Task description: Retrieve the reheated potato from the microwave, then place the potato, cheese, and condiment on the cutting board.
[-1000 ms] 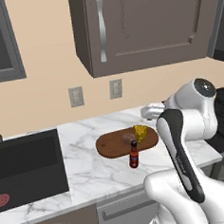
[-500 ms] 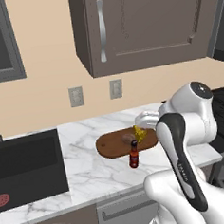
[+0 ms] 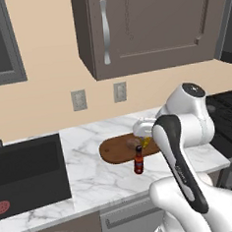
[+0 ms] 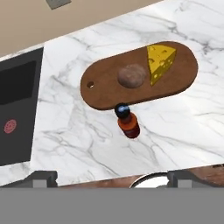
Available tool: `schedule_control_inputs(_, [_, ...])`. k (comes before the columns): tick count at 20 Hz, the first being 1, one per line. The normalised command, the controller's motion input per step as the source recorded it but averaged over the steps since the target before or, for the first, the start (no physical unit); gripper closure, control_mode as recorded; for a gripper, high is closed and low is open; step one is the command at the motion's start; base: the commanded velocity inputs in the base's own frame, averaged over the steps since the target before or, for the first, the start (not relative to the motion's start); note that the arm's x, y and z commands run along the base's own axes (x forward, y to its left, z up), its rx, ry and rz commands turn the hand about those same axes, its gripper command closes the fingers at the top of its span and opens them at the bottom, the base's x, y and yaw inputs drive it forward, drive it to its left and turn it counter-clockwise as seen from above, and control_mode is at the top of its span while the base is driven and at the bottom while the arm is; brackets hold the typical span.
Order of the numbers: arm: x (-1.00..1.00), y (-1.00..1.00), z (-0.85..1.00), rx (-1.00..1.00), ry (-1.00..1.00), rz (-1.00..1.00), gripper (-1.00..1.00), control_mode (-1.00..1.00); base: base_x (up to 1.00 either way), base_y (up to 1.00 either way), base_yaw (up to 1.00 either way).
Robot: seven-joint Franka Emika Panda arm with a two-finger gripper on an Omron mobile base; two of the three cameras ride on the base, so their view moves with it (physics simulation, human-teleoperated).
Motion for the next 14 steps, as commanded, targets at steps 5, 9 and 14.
schedule_control_inputs(5, [0.04, 0.0, -0.42, -0.11, 0.02, 0.0, -1.0, -1.0, 0.0, 0.0, 0.0])
schedule_control_inputs(9, [0.11, 0.0, -0.38, -0.09, 0.02, 0.0, -1.0, -1.0, 0.0, 0.0, 0.0])
schedule_control_inputs(14, [0.21, 0.0, -0.3, -0.03, 0.04, 0.0, -1.0, -1.0, 0.0, 0.0, 0.0])
